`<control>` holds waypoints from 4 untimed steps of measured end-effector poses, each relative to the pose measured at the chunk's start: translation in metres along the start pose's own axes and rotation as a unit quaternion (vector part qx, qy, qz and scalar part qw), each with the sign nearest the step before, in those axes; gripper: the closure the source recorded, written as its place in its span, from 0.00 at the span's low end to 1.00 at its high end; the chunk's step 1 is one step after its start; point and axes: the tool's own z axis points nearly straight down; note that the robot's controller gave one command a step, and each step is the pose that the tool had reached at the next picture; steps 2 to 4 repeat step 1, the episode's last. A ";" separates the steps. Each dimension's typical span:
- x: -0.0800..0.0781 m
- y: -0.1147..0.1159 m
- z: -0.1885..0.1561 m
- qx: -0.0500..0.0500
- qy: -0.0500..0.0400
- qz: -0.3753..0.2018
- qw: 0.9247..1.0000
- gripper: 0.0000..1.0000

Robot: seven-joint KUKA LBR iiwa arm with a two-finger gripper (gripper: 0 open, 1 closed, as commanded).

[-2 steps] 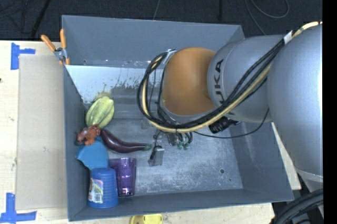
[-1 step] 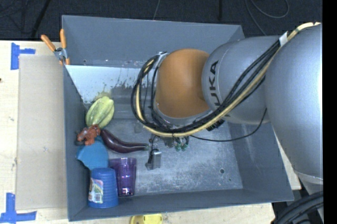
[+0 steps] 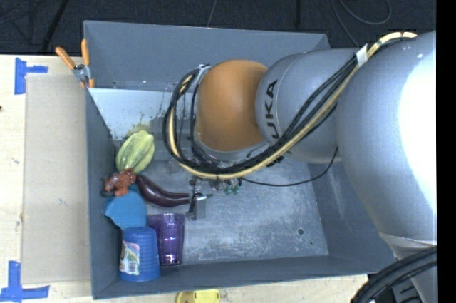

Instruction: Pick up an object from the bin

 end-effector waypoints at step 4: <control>-0.007 0.007 0.012 0.001 0.002 -0.007 1.000 0.00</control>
Offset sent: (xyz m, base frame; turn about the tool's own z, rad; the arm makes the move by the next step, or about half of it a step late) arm 0.0023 0.0150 -0.0368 0.0741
